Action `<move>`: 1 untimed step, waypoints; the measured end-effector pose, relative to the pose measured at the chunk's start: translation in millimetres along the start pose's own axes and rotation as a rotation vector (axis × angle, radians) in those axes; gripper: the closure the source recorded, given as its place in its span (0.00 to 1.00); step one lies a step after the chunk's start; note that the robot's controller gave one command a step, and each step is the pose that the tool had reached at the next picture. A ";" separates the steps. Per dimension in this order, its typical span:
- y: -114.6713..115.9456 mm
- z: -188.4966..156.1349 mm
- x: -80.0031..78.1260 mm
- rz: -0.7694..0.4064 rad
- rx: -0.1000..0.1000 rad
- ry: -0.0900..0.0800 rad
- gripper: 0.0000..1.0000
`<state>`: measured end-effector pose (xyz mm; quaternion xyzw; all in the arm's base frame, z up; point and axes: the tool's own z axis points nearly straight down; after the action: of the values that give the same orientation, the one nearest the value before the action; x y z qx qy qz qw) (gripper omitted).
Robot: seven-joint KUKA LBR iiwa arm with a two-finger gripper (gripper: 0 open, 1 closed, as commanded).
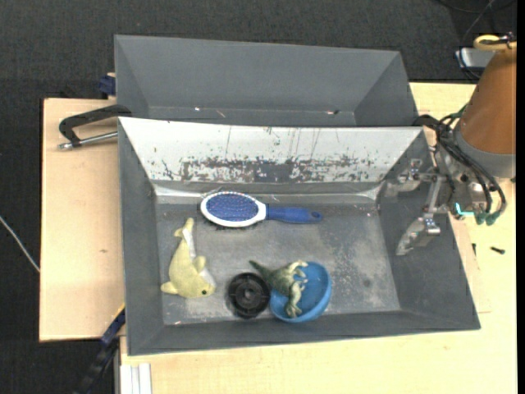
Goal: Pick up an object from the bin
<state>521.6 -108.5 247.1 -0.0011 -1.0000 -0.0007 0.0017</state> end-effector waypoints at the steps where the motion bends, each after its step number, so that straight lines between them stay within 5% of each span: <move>1: 0.5 107.2 22.4 -0.298 -0.001 0.002 0.00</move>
Offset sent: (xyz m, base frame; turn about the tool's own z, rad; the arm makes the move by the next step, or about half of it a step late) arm -0.0221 -0.0002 -0.1051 -0.2989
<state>498.8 -107.8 139.9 0.1474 -0.9891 -0.0013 0.0024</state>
